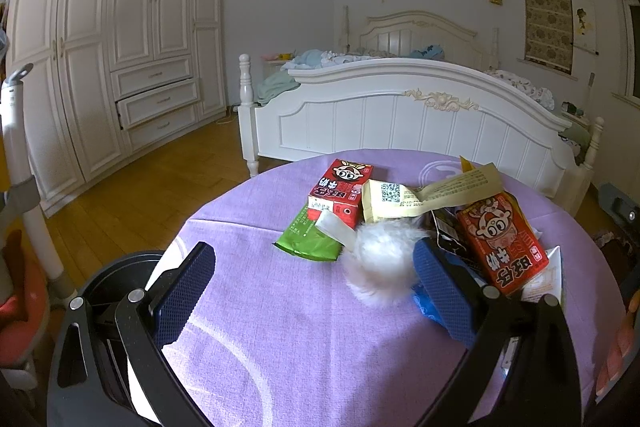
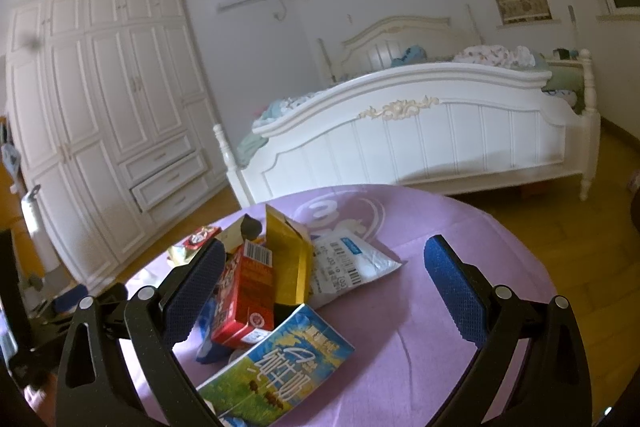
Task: Collect trash
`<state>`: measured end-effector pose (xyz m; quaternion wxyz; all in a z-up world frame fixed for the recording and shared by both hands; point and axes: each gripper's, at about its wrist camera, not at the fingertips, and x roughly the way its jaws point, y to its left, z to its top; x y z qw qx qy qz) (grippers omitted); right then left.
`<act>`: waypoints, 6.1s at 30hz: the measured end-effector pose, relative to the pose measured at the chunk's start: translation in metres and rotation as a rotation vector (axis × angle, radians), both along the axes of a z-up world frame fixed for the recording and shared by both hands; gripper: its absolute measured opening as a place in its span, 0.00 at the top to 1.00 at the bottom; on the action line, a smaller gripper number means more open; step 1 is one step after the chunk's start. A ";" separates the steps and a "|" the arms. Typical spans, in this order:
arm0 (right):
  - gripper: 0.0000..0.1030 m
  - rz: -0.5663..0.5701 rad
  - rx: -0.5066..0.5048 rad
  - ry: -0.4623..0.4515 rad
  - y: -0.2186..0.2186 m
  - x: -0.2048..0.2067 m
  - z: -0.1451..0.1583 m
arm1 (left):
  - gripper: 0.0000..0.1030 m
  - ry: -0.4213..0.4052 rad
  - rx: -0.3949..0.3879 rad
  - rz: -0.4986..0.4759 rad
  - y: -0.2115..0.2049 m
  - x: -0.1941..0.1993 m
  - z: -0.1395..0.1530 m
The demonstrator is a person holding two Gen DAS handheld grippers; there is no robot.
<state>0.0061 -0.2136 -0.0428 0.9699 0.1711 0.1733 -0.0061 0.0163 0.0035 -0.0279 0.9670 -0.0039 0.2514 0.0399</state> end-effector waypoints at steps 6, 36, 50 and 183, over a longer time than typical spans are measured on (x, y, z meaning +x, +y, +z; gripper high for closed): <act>0.05 0.001 0.008 -0.003 0.001 0.000 -0.002 | 0.05 0.000 -0.001 0.000 0.000 0.000 0.000; 0.05 0.120 0.053 0.058 0.003 0.015 0.006 | 0.05 0.039 -0.084 -0.051 0.016 0.006 0.001; 0.27 0.895 -0.784 0.266 0.107 0.133 0.044 | 0.05 0.300 -0.069 -0.348 0.053 0.140 0.013; 0.36 0.084 -0.117 0.645 -0.043 0.043 -0.026 | 0.46 0.484 -0.158 -0.520 -0.004 0.056 -0.034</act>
